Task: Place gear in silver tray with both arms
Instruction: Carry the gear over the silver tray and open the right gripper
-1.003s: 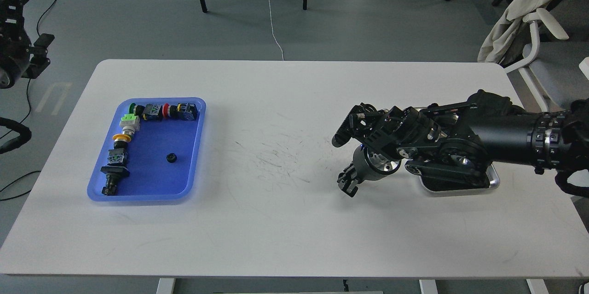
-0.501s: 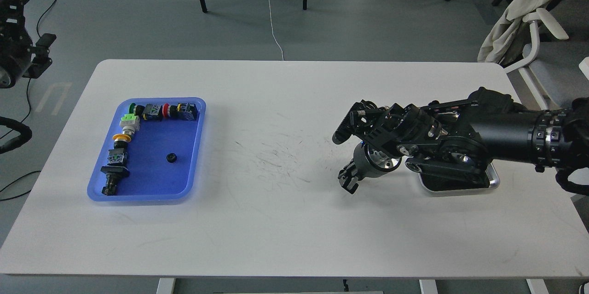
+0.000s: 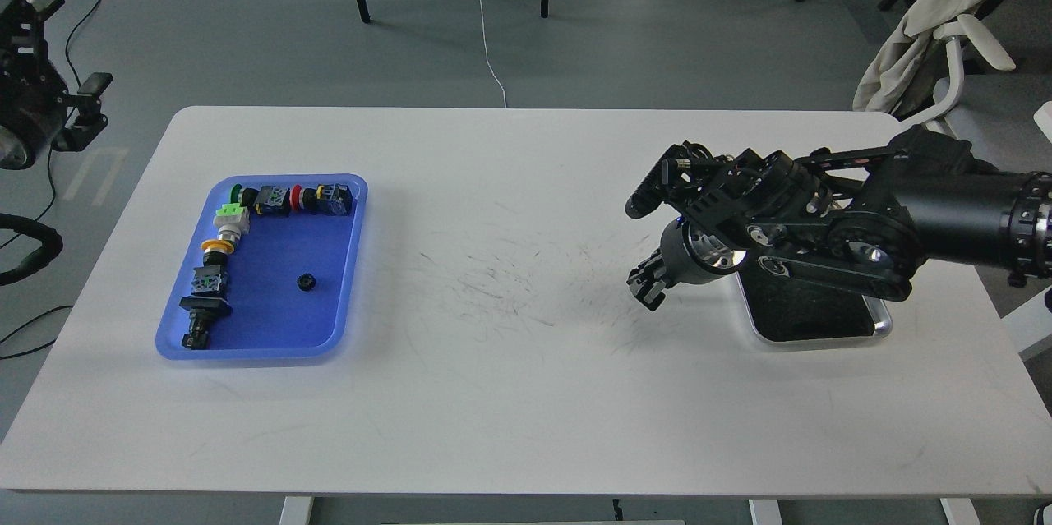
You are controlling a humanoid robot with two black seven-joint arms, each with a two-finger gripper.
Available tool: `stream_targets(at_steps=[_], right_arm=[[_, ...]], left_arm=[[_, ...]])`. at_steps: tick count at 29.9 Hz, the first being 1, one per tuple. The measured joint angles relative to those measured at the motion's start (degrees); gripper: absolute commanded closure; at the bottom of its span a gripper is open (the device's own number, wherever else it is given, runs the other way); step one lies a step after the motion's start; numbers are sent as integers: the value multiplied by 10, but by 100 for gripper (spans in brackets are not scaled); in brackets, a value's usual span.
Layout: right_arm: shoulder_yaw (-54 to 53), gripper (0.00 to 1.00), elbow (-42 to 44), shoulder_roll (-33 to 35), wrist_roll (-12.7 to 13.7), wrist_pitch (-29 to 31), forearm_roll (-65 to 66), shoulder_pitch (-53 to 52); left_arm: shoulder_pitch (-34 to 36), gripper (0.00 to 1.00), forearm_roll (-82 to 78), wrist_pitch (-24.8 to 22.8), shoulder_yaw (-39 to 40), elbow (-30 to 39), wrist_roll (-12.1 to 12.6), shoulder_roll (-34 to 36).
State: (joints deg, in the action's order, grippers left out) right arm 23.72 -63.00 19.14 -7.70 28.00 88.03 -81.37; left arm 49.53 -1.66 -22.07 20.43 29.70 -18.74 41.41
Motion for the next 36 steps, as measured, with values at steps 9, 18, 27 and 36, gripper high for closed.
stream_targets(at_steps=[9,18,27,36], right_arm=[[1,99,-21,97,0,0,1,-11],[-3,99,0,177,4,0,5,-11],[-66,99,64,199,11,0,-2,48],[-74,99,126,184,16,-5,-1,119]], left_arm=[[-1,2,23,-7,1,0,5,-27],[-5,2,24,-9,7,-1,4,-36],[-27,2,30,-24,60,-1,1,-32],[-39,2,49,-33,82,-1,4,-28]])
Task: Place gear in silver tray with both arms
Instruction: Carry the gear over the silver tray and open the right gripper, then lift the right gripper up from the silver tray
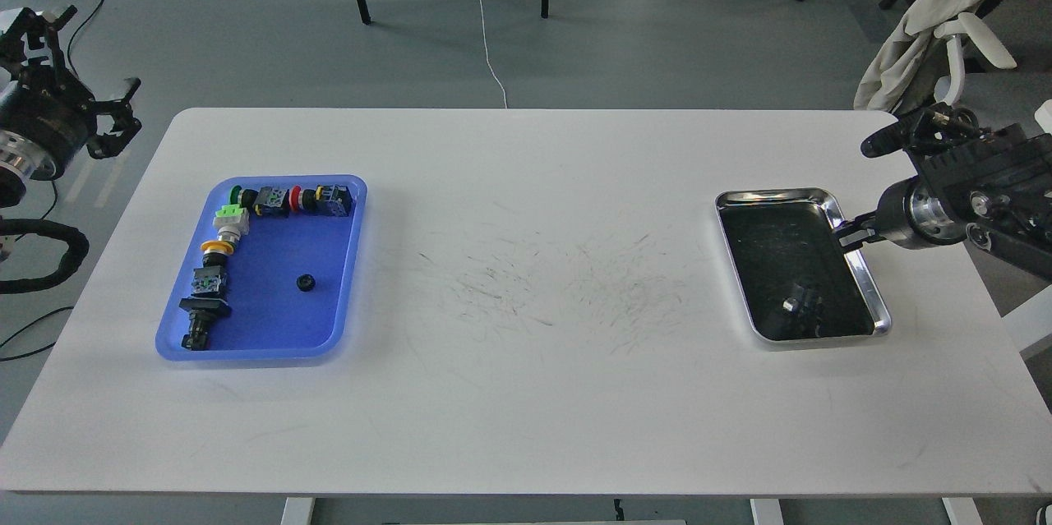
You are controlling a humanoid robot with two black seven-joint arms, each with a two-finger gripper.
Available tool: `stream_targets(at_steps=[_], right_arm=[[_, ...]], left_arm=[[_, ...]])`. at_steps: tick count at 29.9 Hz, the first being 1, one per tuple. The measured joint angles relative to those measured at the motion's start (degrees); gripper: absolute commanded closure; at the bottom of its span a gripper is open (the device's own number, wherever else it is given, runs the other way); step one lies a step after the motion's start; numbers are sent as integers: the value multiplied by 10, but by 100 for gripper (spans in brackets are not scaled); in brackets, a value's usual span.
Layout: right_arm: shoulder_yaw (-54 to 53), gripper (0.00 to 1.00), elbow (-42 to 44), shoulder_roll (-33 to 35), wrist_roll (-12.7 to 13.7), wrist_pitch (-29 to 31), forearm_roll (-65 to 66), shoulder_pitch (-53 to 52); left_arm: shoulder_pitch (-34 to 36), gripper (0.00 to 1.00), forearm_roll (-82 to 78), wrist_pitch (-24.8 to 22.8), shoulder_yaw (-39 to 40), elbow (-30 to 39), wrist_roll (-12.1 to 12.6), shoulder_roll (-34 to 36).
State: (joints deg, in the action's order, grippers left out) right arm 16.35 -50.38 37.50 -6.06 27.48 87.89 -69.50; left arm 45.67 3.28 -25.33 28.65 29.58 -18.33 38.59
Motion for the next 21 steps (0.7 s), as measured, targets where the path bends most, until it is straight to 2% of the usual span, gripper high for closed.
stream_targets(at_steps=[7,21], right_arm=[[-1,99,68,-52,1,-29,0,29],[-1,99,117,-112,1,-85,-1,40]], left_arm=[[-11,2,7,-1,0,0,0,1],[-12,2,8,-4,1,0,-4,1]])
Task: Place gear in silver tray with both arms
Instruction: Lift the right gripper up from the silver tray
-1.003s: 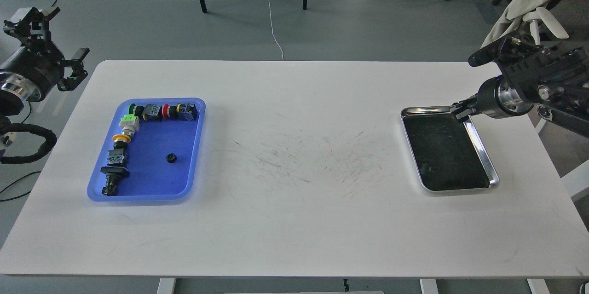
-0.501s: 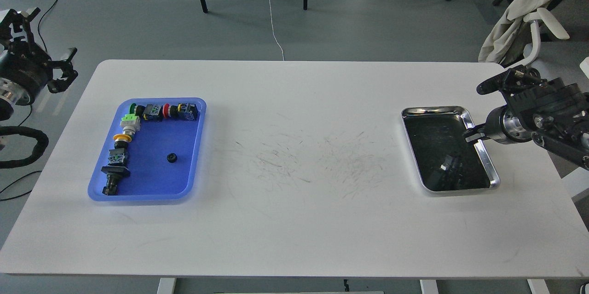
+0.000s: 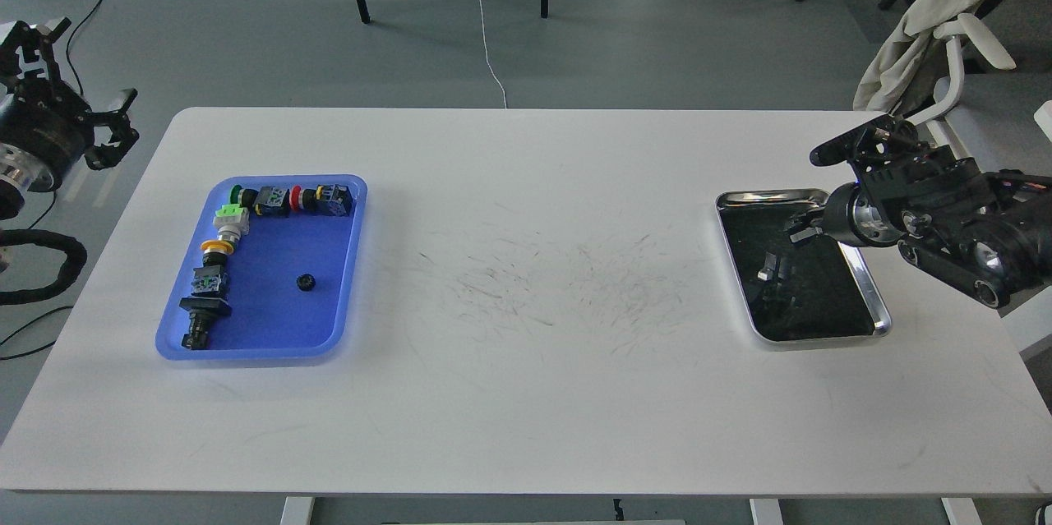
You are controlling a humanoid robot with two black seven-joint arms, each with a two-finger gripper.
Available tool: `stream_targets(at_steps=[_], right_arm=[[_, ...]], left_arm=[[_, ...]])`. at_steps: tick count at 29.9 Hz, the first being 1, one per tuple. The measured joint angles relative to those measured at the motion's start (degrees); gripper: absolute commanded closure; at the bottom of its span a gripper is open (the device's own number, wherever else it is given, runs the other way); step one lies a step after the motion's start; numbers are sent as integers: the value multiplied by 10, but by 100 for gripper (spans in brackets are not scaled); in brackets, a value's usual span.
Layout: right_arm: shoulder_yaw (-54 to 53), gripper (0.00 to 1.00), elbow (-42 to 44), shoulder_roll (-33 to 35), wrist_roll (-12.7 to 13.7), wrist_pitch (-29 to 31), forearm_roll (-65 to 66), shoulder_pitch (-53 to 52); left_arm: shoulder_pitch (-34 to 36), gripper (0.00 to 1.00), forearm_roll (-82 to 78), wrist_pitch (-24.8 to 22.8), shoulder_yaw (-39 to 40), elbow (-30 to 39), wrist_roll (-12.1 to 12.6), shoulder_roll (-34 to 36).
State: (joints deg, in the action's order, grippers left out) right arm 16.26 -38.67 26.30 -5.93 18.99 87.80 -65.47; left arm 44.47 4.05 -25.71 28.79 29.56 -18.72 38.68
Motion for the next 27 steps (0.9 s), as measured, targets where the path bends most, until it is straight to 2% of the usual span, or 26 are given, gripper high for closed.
stream_targets(at_steps=[15,19,23,27], right_arm=[[5,99,31,-30,-1,-25,-2,18],[8,96,31,-30,-2,-25,-1,20],[8,78,31,-30,-4,-27,-1,21],[3,51,30,-30,-8,-28,-1,20]], left_arm=[[0,2,-1,-2,6,0,-1,3],[0,2,-1,-2,6,0,-1,4],[0,2,-1,-2,6,1,-1,5],[0,2,-1,-2,6,1,-1,7]])
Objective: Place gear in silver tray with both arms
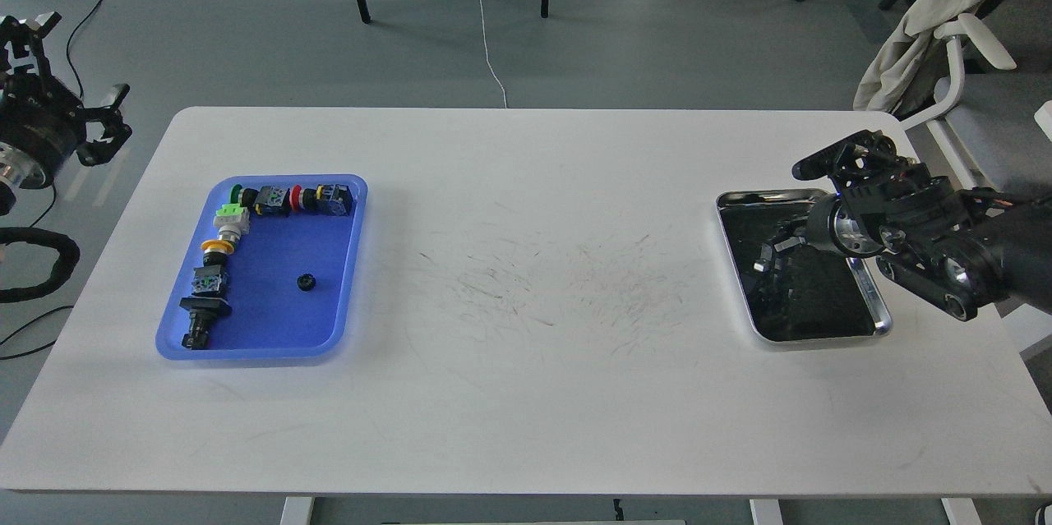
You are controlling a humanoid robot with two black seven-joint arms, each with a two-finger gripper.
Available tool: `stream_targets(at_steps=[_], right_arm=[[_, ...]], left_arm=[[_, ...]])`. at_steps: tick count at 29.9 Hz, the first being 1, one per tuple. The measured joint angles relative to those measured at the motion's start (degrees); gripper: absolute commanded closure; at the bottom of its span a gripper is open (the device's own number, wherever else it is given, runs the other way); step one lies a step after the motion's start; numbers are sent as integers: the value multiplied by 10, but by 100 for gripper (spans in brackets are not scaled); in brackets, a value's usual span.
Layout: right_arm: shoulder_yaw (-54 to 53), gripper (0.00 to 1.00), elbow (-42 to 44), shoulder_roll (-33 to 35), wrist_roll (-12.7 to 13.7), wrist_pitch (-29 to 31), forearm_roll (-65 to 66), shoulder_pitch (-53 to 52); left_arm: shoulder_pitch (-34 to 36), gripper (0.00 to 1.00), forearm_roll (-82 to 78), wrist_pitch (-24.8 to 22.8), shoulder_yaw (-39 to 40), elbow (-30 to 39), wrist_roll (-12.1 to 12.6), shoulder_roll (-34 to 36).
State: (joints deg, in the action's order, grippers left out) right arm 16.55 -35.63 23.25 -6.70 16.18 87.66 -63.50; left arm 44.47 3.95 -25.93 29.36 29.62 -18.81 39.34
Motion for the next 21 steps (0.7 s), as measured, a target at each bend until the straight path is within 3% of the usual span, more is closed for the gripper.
stream_targets(at_steps=[1,6,8,13,21], right_arm=[[-1,41,0,0,0,-1,0,-1],[-3,35,-1,0,0,-16,-1,-4],[-3,27,-1,-1,0,-18,-1,-5],[-26,23,-3,-1,0,-19,-15,-10],[-84,23,-2,8,6,-18,-152,-17]], left_arm=[[0,2,0,0,0,0,0,0],[0,2,0,0,0,0,0,0],[0,2,0,0,0,0,0,0],[0,2,-2,1,-1,0,-1,7],[-1,2,-9,-2,-9,7,-1,30]])
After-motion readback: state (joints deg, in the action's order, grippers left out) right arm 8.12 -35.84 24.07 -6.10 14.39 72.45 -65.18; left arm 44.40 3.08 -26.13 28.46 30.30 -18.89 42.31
